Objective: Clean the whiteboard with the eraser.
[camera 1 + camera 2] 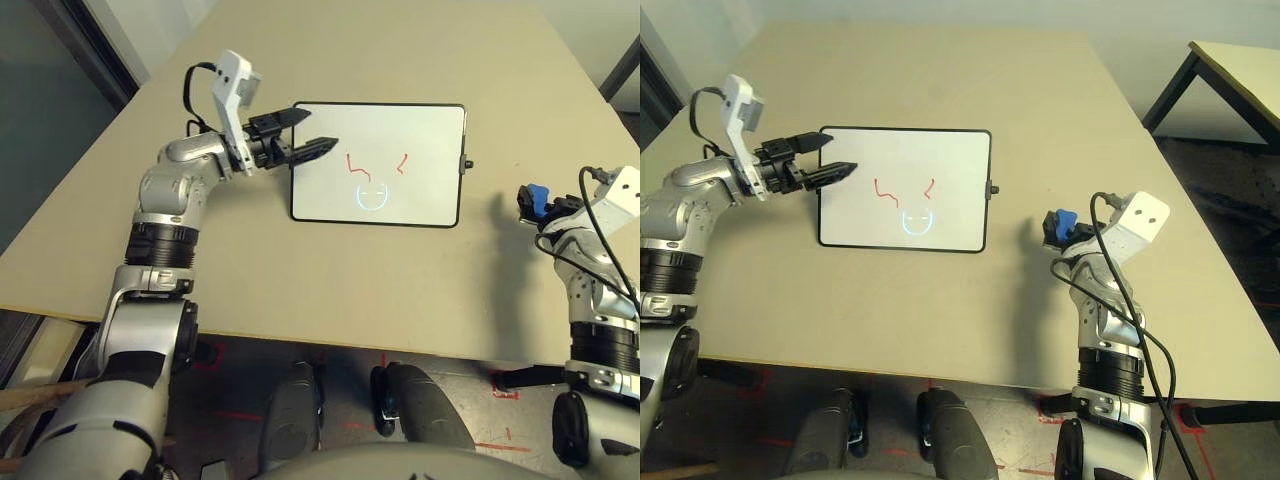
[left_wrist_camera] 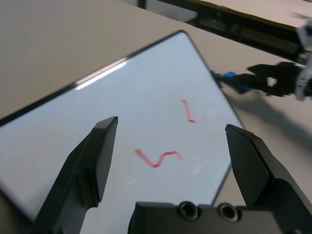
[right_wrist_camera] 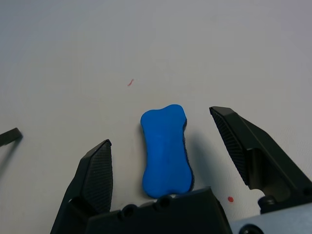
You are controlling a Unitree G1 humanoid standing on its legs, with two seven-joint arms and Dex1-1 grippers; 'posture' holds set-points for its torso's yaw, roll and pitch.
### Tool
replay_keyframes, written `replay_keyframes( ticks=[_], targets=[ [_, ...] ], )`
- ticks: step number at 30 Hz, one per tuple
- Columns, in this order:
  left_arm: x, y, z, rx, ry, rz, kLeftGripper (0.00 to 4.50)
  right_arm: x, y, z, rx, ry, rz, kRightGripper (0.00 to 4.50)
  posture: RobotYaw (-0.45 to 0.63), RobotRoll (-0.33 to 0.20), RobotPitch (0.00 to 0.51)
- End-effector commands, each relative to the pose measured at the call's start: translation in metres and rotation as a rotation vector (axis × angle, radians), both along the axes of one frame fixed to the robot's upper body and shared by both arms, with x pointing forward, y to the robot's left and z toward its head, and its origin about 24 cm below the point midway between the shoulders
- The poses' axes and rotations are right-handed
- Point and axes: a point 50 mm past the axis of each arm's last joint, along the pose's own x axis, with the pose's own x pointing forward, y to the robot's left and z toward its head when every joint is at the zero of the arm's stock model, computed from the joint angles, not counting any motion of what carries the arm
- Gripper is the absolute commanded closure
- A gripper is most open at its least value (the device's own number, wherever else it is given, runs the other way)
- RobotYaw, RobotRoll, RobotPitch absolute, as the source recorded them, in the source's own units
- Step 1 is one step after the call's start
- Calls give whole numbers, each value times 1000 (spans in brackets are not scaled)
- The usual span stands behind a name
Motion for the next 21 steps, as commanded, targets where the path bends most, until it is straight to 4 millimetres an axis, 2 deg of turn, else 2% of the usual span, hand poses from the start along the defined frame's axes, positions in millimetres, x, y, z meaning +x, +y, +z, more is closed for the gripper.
replay_keyframes(
  ticks=[1, 4, 15, 20, 21],
  targets=[
    [-1, -10, 3, 18, -4, -33, 0, -1, 2, -10, 11, 44, -3, 38, -95, 0, 108],
    [-1, -12, 2, 24, 1, -45, 0, -1, 3, -12, 14, 50, -1, 38, -93, 0, 112],
    [-8, -12, -5, 87, 48, -80, 0, -5, 4, -23, 52, 98, -27, 3458, -83, 0, 124],
    [-8, -12, -5, 85, 48, -75, 0, -5, 3, -25, 59, 106, -33, 4481, -81, 0, 124],
    [-8, -11, -5, 84, 48, -73, 0, -4, 3, -25, 61, 107, -35, 4481, -81, 0, 124]
  ],
)
